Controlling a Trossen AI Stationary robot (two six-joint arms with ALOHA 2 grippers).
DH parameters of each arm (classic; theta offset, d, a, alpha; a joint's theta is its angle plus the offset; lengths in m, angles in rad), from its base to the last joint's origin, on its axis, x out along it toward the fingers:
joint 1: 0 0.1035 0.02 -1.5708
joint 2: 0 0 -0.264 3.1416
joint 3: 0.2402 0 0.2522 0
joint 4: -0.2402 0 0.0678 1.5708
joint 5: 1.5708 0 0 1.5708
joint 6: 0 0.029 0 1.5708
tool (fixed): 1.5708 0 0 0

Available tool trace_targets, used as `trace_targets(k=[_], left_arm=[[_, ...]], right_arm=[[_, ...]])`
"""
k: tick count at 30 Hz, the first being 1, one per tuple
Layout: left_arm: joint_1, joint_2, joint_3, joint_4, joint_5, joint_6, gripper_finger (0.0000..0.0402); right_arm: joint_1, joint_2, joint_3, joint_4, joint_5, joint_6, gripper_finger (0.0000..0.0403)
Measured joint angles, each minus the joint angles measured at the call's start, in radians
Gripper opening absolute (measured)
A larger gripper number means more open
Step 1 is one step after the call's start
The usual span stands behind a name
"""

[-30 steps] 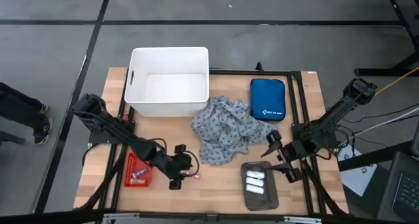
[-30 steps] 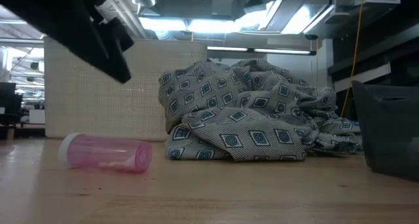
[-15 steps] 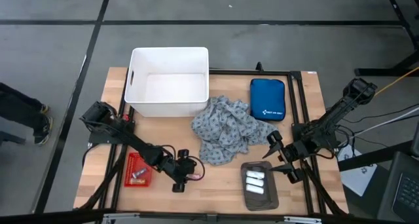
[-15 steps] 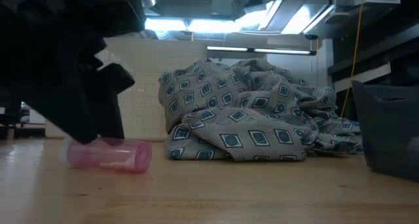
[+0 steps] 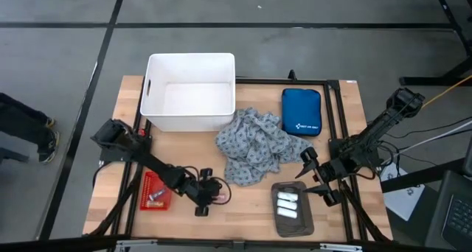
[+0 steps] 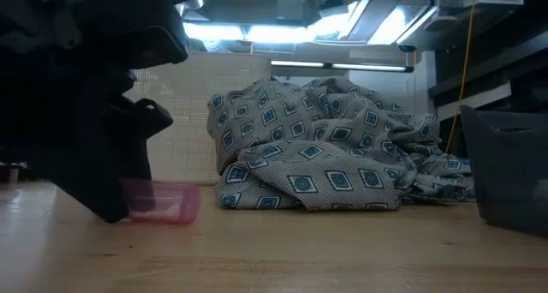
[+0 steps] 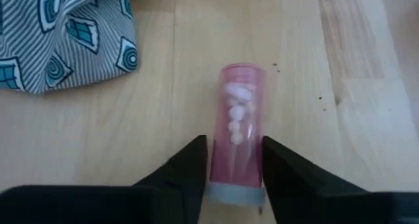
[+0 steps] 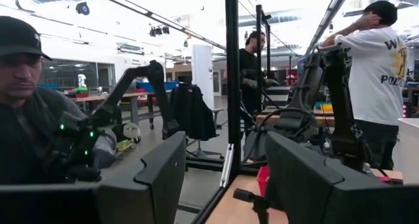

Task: Pick & Place Medicine items
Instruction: Put the pink pill bottle into the red bin

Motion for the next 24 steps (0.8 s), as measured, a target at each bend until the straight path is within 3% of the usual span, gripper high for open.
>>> trace_targets(k=[6,13,24], left_arm=[[-0.045,-0.122,-0.006,-0.026,0.022,-0.003,0.0067],[-0.127,-0.315,-0.004,-0.177,-0.037,-0.021,0.0079],[-0.355,-0.542,-0.003,-0.740,-0.150,-0.514,0.0081]], right_arm=[[0.000,0.000,0.000,-0.019,0.000,0.016,0.0210],[0.000,0.000,0.000,-0.026,0.000,0.027,0.0210],[0.000,0.000,0.000,-0.029,0.000,0.045,0.0210]])
